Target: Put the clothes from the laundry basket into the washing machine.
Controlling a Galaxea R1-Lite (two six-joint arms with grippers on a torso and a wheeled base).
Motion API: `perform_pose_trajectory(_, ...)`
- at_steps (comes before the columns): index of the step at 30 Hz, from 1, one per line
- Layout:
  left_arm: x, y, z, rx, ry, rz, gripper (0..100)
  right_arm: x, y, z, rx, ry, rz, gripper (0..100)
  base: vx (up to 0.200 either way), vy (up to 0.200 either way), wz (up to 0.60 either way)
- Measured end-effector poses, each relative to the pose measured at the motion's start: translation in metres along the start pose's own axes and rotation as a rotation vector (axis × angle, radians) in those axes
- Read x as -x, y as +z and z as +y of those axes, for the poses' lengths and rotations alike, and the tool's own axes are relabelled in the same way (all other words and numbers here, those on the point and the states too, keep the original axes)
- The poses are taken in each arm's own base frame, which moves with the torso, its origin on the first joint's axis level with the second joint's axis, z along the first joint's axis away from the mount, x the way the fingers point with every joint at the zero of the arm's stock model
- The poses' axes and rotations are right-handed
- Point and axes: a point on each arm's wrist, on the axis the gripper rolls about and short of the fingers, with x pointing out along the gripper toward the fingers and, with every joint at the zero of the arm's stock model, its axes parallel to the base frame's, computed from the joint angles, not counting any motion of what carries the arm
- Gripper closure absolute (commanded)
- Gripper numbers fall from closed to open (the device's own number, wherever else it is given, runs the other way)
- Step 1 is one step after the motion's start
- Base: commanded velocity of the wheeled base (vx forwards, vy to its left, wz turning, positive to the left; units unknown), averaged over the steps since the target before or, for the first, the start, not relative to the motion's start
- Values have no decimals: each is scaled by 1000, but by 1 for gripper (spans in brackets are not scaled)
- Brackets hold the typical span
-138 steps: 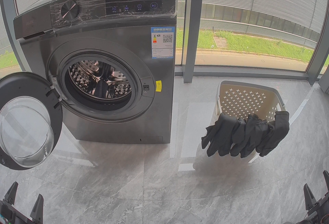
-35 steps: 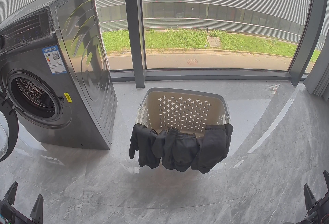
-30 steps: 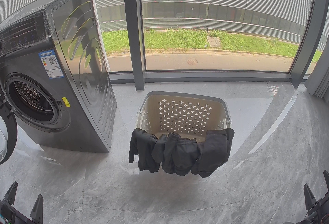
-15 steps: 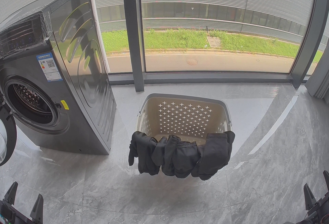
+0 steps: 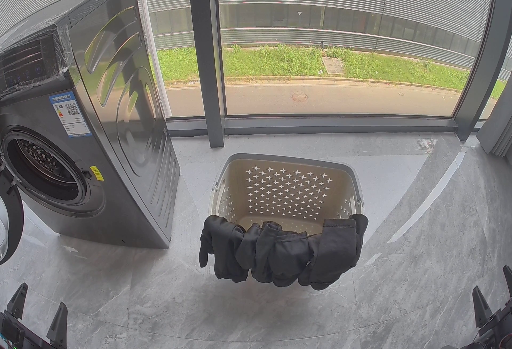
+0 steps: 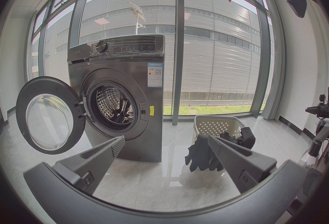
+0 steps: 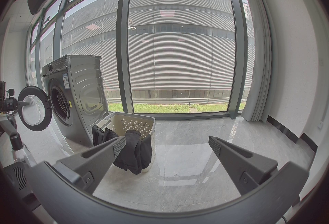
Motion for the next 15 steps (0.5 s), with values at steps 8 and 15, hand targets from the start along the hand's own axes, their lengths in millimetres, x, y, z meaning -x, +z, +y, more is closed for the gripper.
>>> perform_pose_trajectory(8, 0, 0, 0, 0, 0, 0, 0, 0, 0, 0, 0, -9, 0, 0, 0, 0, 0)
perform_pose_trajectory(15, 0, 0, 0, 0, 0, 0, 0, 0, 0, 0, 0, 0, 0, 0, 0, 0, 0)
